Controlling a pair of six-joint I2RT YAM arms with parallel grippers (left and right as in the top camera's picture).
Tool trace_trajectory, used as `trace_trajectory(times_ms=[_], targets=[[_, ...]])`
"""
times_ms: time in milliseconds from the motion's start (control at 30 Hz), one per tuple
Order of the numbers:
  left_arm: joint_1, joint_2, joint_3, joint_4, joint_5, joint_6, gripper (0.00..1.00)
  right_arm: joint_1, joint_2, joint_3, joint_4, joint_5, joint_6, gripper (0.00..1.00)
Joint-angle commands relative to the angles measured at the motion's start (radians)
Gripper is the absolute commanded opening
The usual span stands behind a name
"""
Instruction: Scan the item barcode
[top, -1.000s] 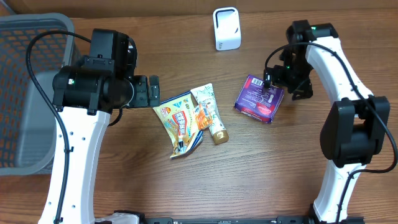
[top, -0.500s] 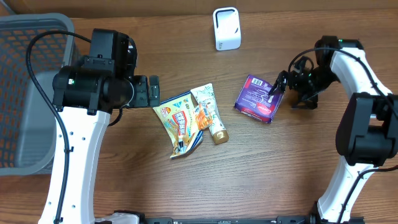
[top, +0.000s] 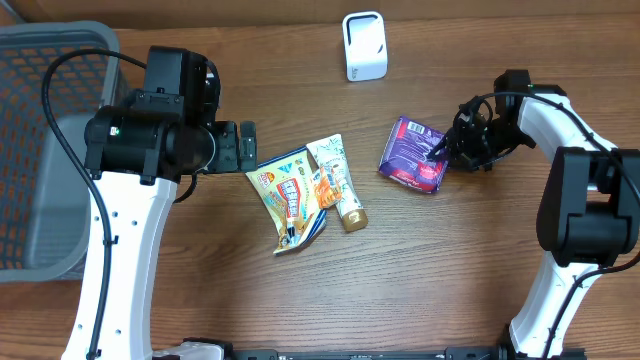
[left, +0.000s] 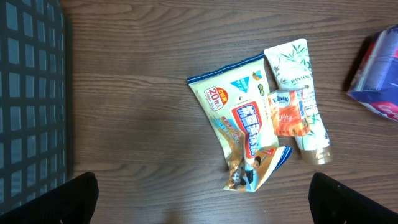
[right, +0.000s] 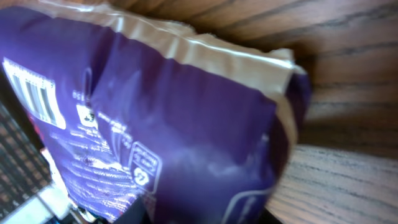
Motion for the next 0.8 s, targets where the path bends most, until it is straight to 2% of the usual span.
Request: trace_trajectory(times_ms=[0, 67, 167, 533, 767], targets=[[0.004, 0.008, 0.018, 0.001, -0.01, -0.013, 1.0, 0.001, 0.005, 0.03, -0.013, 0.08, 0.008, 0.24], [0.004, 0.008, 0.018, 0.001, -0.01, -0.014, 1.0, 0.001, 0.002, 0.069, -0.054, 0.128, 0.026, 0.23], [0.004, 0.008, 0.018, 0.001, -0.01, -0.014, 1.0, 0.002, -0.013, 0.151, -0.137, 0.235, 0.032, 0.04], [0.004, 0.008, 0.018, 0.001, -0.01, -0.014, 1.0, 0.121, -0.117, 0.378, -0.455, 0.798, 0.293, 0.06], [0.004, 0.008, 0.018, 0.001, -0.01, -0.014, 1.0, 0.283, -0.143, 0.386, -0.57, 0.99, 0.401, 0.07]])
